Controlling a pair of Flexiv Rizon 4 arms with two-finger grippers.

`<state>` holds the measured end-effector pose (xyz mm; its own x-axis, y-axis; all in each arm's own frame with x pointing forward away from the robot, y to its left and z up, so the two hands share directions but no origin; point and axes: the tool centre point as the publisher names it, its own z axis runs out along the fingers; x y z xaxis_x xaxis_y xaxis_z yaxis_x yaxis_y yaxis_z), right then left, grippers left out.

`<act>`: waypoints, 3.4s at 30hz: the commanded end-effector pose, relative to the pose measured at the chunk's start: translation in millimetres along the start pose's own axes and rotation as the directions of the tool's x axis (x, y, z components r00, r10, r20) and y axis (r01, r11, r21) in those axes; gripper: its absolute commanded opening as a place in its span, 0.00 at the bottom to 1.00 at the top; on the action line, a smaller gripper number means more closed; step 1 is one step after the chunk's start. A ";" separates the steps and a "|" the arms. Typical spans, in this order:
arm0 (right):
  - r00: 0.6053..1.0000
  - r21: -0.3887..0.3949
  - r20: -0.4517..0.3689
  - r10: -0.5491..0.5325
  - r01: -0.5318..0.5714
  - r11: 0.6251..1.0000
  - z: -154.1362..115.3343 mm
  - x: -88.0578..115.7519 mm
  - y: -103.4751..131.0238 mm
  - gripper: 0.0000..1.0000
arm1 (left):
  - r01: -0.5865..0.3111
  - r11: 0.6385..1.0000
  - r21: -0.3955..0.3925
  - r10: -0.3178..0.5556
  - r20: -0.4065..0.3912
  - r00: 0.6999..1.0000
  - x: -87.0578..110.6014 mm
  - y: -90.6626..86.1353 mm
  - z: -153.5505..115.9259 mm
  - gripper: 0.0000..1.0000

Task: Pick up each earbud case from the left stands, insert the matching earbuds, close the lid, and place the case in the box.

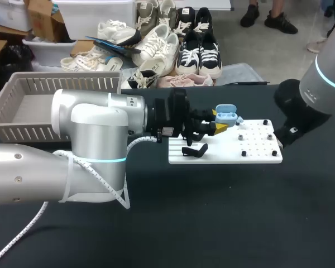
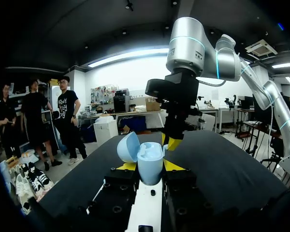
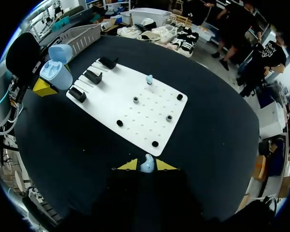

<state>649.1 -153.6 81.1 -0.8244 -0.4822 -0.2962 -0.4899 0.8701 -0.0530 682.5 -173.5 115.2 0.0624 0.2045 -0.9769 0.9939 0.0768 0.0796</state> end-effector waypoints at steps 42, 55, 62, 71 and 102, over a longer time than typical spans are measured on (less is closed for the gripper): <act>0.271 0.274 -0.076 0.960 -0.920 0.282 -92.3 -41.8 43.7 0.00 | -0.001 1.000 -0.002 0.001 0.002 1.000 0.5 -0.6 -0.6 0.00; 0.334 0.268 -0.042 0.942 -0.904 0.333 -97.9 -100.9 73.8 0.00 | -0.001 1.000 -0.002 0.001 0.002 1.000 0.5 -0.6 -0.6 0.00; 0.387 0.272 -0.040 0.921 -0.883 0.383 -98.1 -114.2 86.2 0.00 | -0.001 1.000 -0.002 0.001 0.002 1.000 0.5 -0.6 -0.6 0.00; 0.429 0.252 -0.042 0.902 -0.869 0.425 -96.6 -113.0 90.7 0.00 | -0.001 1.000 -0.002 0.001 0.002 1.000 0.5 -0.6 -0.6 0.00; 0.489 0.210 -0.061 0.870 -0.846 0.490 -70.2 -111.7 106.4 0.00 | -0.001 1.000 -0.002 0.001 0.002 1.000 0.5 -0.6 -0.6 0.00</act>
<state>668.7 -14.3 178.1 -0.8469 0.5144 -0.1346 0.5160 0.8562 0.0253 682.4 -173.4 115.2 0.0625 0.2046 -0.9769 0.9939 0.0768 0.0796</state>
